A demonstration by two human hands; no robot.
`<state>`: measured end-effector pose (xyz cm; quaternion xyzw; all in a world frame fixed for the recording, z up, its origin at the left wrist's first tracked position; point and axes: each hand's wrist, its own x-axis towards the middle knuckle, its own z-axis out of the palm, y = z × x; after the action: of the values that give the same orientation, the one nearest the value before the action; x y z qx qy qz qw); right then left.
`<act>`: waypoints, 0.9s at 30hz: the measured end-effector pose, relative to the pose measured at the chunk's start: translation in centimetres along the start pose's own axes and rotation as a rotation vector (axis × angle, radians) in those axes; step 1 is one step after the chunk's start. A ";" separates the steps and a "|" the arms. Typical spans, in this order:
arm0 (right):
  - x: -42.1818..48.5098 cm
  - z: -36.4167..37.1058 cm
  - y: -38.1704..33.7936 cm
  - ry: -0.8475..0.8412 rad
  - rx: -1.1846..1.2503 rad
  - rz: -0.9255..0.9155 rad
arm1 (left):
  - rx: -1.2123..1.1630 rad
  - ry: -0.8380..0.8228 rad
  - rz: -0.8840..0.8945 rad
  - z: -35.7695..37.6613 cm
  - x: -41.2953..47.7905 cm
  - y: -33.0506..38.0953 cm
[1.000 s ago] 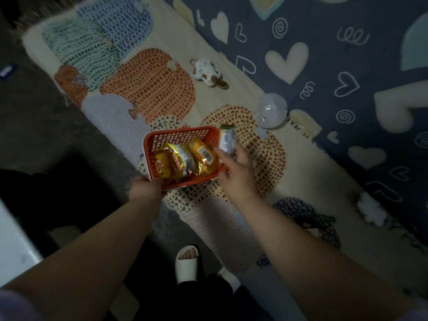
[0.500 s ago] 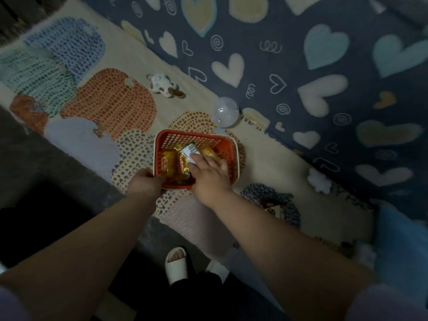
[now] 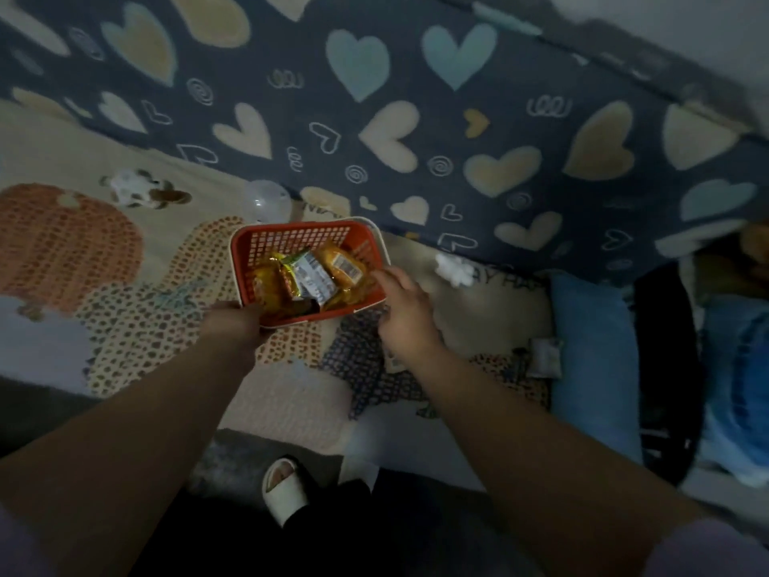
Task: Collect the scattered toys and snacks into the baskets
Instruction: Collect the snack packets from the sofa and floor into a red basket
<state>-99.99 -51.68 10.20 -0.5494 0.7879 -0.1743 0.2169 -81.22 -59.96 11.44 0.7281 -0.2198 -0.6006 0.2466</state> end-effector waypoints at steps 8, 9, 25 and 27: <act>-3.5 0.4 10.5 -0.327 0.036 0.403 | 0.167 -0.002 -0.024 4.4 -0.6 -3.6; -3.7 0.6 11.1 -0.358 0.044 0.396 | 0.169 0.008 -0.028 4.7 -0.4 -4.1; -0.3 10.6 17.2 -0.678 -0.001 0.436 | -0.061 0.206 -0.099 6.3 4.1 -12.8; -0.5 12.2 17.3 -0.673 0.043 0.470 | -0.086 0.206 -0.107 6.3 4.3 -13.4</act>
<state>-106.98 -45.81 -8.93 -0.3763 0.7731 0.0530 0.5078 -86.26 -52.78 -1.20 0.7853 -0.1283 -0.5439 0.2667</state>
